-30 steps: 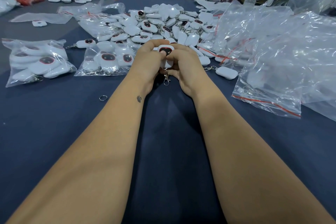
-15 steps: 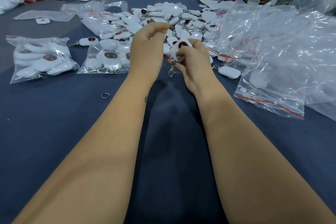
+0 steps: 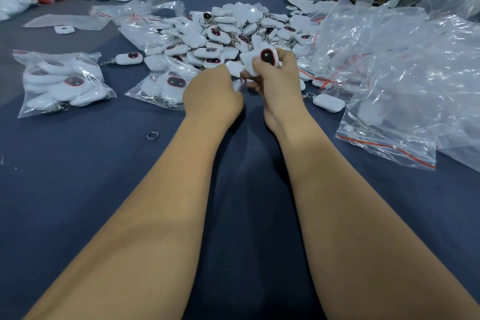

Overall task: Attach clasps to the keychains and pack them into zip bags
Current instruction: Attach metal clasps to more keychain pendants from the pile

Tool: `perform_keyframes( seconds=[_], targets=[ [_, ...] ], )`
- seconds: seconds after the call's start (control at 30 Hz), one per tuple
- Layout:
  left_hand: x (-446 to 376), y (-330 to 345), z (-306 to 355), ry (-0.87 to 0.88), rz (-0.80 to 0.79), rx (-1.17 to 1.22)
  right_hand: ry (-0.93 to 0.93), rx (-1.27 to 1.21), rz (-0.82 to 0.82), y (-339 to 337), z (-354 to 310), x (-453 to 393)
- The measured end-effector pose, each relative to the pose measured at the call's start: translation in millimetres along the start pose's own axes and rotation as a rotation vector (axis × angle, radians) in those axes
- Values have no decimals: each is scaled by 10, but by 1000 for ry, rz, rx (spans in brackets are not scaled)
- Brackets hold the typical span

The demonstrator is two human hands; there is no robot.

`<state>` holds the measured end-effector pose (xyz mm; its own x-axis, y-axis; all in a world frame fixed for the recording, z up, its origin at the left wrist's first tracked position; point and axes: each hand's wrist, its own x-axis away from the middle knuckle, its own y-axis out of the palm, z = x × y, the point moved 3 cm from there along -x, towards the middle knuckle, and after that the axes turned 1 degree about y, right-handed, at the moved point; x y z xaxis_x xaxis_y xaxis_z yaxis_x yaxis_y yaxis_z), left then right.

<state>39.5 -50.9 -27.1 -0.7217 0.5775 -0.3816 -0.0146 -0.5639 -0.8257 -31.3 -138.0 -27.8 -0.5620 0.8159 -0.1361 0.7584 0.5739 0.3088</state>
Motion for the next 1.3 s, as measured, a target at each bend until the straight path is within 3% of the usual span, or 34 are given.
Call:
perform_keyframes(
  seconds=[0.1,0.2,0.3,0.43,0.53,0.67,0.87,0.97,1.07,1.13,1.3],
  targets=[
    [3,-52,-2,-43,30,199,36,-181,-33,23,-17,-12],
    [0,-73,-34,-161,43,570,65,-245,-98,51,-16,-3],
    [3,-38,-50,-263,56,886,72,-134,-84,66,3,-2],
    [-17,-45,-73,-354,108,1066,49,35,-8,27,24,-7],
    [-29,-60,-66,-375,103,1194,-53,205,-43,26,20,30],
    [-46,-89,-39,-277,164,1135,-132,337,-92,40,17,81],
    [-48,-146,30,-135,271,907,-61,314,-50,45,-13,80],
    [-21,-170,53,-89,311,876,-110,578,-196,107,-6,106],
    [-8,-118,69,-48,235,835,-139,850,-289,159,48,127],
    [-21,-61,49,-53,175,788,-184,896,-223,152,34,125],
    [-58,96,-24,-128,-4,702,-228,974,134,-50,-87,89]
  ],
)
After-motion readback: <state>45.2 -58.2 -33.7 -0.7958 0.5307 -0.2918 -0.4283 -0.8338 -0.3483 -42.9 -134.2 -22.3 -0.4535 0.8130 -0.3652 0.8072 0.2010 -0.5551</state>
